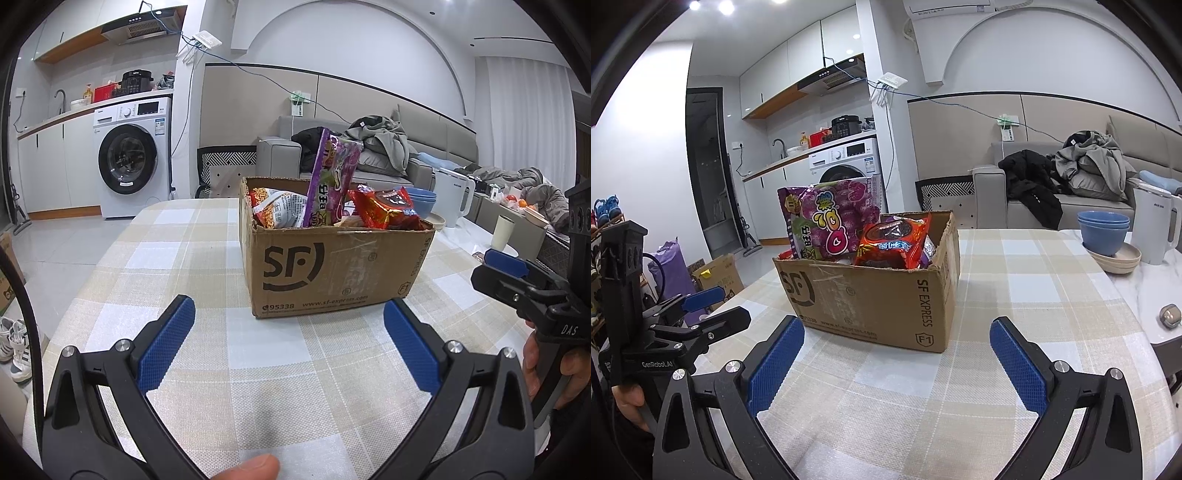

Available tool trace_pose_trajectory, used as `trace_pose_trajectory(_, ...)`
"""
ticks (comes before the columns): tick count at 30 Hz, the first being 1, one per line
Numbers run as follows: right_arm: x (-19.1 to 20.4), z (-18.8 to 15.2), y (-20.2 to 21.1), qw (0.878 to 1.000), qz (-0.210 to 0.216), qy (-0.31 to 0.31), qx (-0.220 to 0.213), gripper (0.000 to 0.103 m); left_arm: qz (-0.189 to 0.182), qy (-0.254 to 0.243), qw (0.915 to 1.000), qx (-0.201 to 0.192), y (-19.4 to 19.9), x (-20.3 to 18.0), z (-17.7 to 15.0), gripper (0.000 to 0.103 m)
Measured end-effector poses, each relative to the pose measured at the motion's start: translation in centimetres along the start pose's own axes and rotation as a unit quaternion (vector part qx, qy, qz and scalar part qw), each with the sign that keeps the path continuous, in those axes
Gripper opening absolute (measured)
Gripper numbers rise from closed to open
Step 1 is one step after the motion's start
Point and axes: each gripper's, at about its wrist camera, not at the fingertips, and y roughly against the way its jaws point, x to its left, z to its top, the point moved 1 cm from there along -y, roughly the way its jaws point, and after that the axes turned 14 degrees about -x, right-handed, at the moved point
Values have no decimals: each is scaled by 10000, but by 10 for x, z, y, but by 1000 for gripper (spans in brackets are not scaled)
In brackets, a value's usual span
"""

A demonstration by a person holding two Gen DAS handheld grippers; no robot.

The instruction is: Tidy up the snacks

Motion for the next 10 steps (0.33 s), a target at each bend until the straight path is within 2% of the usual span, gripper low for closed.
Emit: trace_pose_trajectory(10, 1, 0, 0, 10000, -7, 14, 12, 103, 3, -24, 10000, -53, 2, 0, 0, 102)
